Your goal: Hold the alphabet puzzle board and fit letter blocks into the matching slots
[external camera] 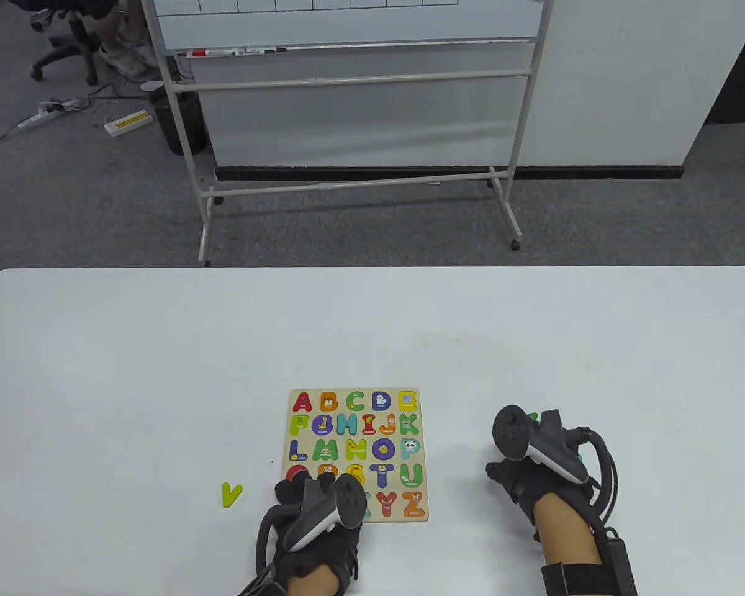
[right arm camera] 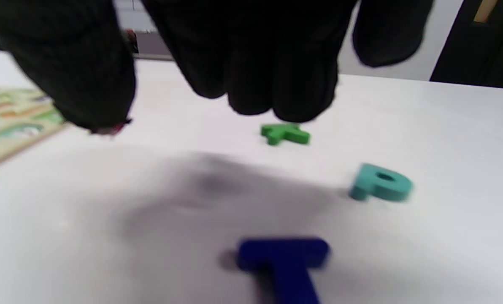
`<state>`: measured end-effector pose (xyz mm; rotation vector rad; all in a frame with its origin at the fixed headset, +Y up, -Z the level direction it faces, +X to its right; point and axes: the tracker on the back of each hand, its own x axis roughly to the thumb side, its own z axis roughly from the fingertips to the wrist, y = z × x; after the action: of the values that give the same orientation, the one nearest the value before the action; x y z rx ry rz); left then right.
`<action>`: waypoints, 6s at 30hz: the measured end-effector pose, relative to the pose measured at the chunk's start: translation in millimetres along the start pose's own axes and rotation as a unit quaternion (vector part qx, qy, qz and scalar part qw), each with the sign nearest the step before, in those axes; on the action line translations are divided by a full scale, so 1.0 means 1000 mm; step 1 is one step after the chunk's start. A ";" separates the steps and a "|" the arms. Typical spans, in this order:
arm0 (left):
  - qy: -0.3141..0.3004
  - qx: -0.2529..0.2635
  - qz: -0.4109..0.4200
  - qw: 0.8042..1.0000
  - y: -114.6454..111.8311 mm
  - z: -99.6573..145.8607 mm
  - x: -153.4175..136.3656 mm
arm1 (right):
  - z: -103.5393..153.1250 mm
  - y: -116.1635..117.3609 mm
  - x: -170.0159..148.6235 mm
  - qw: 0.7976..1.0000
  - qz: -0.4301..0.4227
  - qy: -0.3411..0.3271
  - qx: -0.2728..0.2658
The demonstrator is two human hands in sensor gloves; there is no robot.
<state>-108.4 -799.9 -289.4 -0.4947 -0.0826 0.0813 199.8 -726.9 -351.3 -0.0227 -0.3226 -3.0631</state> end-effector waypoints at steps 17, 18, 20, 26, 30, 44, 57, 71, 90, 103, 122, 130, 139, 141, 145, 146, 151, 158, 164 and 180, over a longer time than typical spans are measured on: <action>-0.002 -0.001 0.003 1.000 -0.001 0.000 -0.001 | 0.020 0.040 -0.012 0.994 0.063 0.046 0.074; -0.002 -0.001 0.003 1.000 -0.001 0.000 -0.001 | 0.020 0.040 -0.012 0.994 0.060 0.048 0.075; -0.002 -0.002 0.003 1.000 -0.001 0.000 -0.001 | 0.019 0.041 -0.009 0.994 0.066 0.053 0.066; -0.002 -0.002 0.005 1.000 -0.001 0.000 -0.001 | 0.018 0.042 -0.008 0.995 0.060 0.067 0.031; -0.003 -0.003 0.005 1.000 -0.001 0.000 -0.001 | 0.017 0.042 -0.010 0.996 0.041 0.080 0.029; -0.002 -0.002 0.007 1.000 -0.001 0.000 -0.001 | 0.023 0.009 0.043 0.999 -0.034 0.021 -0.023; 0.000 0.001 0.001 1.000 -0.001 0.001 -0.001 | 0.001 0.001 0.125 0.981 -0.192 -0.014 0.031; 0.001 0.004 0.003 1.000 -0.002 0.001 -0.001 | -0.012 0.006 0.171 0.983 -0.181 -0.013 0.020; -0.002 0.004 0.004 1.000 -0.002 0.001 -0.002 | -0.017 0.014 0.189 0.991 -0.131 0.016 -0.013; -0.002 0.003 0.006 1.000 -0.003 0.001 -0.002 | -0.019 0.015 0.190 0.992 -0.124 0.019 -0.026; -0.003 0.002 0.006 1.000 -0.002 0.001 -0.002 | -0.018 0.013 0.188 0.992 -0.105 0.055 -0.043; -0.002 0.002 0.005 1.000 -0.002 0.001 -0.001 | -0.017 0.015 0.187 0.994 -0.094 0.039 -0.042; -0.002 0.001 0.004 1.000 -0.002 0.001 -0.001 | -0.013 0.013 0.180 0.994 -0.106 0.023 -0.034; -0.001 0.001 0.004 1.000 -0.002 0.001 -0.001 | -0.010 0.006 0.174 0.992 -0.113 0.022 -0.054; -0.002 0.001 0.004 1.000 -0.002 0.001 -0.001 | -0.003 -0.011 0.154 0.989 -0.126 0.026 -0.077; -0.002 0.001 0.004 1.000 -0.002 0.001 -0.001 | -0.001 -0.016 0.147 0.988 -0.129 0.025 -0.082; -0.002 0.001 0.004 1.000 -0.002 0.001 -0.001 | 0.010 -0.039 0.100 0.985 -0.124 0.058 -0.107; -0.002 0.001 0.003 1.000 -0.002 0.001 -0.001 | 0.026 -0.057 0.026 0.975 -0.144 0.130 -0.111; -0.002 0.001 0.002 1.000 -0.002 0.001 -0.001 | 0.029 -0.053 -0.020 0.976 -0.097 0.157 -0.113; -0.003 -0.002 0.002 1.000 -0.001 0.001 -0.001 | 0.003 0.026 -0.070 0.984 -0.051 0.166 -0.048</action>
<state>-109.5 -800.6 -288.4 -0.4985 -0.0870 0.0857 271.3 -747.4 -344.5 0.5088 -0.1604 -3.1035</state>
